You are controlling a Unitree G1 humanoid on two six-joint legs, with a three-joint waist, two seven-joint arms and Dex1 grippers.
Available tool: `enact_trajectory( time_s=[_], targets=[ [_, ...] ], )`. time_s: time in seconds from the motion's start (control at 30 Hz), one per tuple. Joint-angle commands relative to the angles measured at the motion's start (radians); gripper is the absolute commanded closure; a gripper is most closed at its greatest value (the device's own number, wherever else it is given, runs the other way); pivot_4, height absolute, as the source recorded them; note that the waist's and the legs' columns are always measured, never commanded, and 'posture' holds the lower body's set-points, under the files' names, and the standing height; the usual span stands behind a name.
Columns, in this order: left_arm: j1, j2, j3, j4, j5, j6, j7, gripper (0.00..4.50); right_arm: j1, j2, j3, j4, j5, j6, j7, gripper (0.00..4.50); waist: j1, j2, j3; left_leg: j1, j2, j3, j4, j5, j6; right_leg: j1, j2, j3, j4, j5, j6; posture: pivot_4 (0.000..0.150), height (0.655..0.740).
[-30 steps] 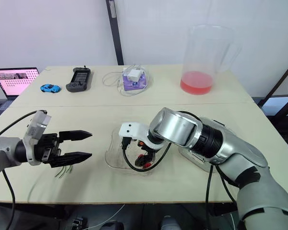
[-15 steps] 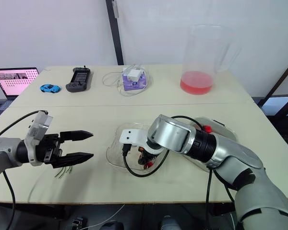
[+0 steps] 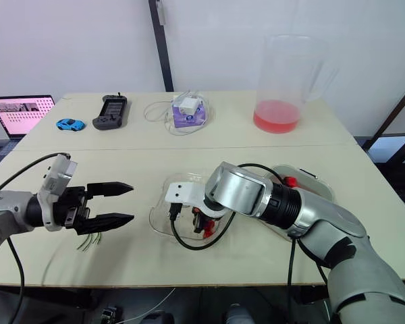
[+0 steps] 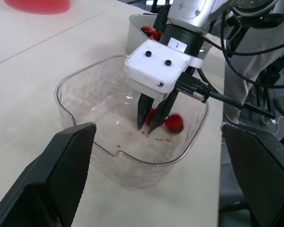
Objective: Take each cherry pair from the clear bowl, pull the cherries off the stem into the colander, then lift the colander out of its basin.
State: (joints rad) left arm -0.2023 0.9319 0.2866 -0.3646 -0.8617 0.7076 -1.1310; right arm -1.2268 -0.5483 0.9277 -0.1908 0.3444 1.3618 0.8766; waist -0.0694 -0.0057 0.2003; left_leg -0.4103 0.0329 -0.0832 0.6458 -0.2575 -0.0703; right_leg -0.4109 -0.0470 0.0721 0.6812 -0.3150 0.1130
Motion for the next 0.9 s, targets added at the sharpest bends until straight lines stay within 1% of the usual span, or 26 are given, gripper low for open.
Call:
enact_trajectory(
  time_s=[0.03,0.2,0.3,0.47,0.57,0.63,0.9],
  targets=[
    [-0.014,-0.002,0.004,-0.011,-0.003,-0.016,-0.003,0.0,-0.043,0.002,-0.015,-0.017,-0.018,-0.042,0.024,3.61,0.0,0.0,0.0,0.0,0.0,0.0,0.0,0.0,0.0,0.0,0.0,0.0,0.0,0.0,0.0,0.15,0.7332],
    [-0.012,-0.006,0.003,-0.018,-0.003,-0.015,0.001,0.0,-0.067,0.026,-0.011,0.024,-0.064,-0.13,0.044,3.61,-0.001,0.0,0.0,0.0,0.0,0.0,0.0,0.0,0.0,0.0,0.0,0.0,0.0,0.0,0.0,0.15,0.7332],
    [-0.014,-0.009,0.003,-0.019,-0.002,-0.015,0.002,0.0,-0.081,0.016,-0.011,0.025,-0.077,-0.165,0.083,3.61,0.001,0.0,0.0,0.0,0.0,0.0,0.0,0.0,0.0,0.0,0.0,0.0,0.0,0.0,0.0,0.15,0.7332],
    [-0.022,-0.012,-0.007,-0.013,0.002,-0.017,-0.002,0.0,-0.122,-0.097,-0.03,-0.069,-0.047,-0.145,0.213,3.61,0.004,0.0,0.0,0.0,0.0,0.0,0.0,0.0,0.0,0.0,0.0,-0.001,0.0,0.0,0.0,0.15,0.7332],
    [-0.033,-0.019,-0.022,-0.005,0.01,-0.023,-0.004,0.0,-0.119,-0.105,-0.038,-0.08,-0.036,-0.101,0.223,2.8,0.0,0.0,0.0,0.0,0.0,0.0,0.0,0.0,0.0,0.001,0.0,0.0,0.0,0.0,0.0,0.15,0.7332],
    [-0.032,-0.024,-0.031,-0.006,0.012,-0.027,-0.006,0.0,-0.115,-0.108,-0.031,-0.091,-0.031,-0.068,0.225,1.9,-0.001,0.0,0.0,0.001,0.0,0.0,-0.001,0.0,0.0,0.0,0.001,0.0,0.0,0.0,0.0,0.15,0.7332],
    [-0.032,-0.037,-0.044,-0.014,0.011,-0.029,-0.006,0.0,-0.102,-0.128,0.05,-0.113,-0.082,-0.096,0.221,1.9,0.001,0.0,0.0,0.001,0.0,0.0,0.0,0.0,0.0,0.0,0.0,0.0,0.0,0.0,0.0,0.15,0.7332]
  ],
)
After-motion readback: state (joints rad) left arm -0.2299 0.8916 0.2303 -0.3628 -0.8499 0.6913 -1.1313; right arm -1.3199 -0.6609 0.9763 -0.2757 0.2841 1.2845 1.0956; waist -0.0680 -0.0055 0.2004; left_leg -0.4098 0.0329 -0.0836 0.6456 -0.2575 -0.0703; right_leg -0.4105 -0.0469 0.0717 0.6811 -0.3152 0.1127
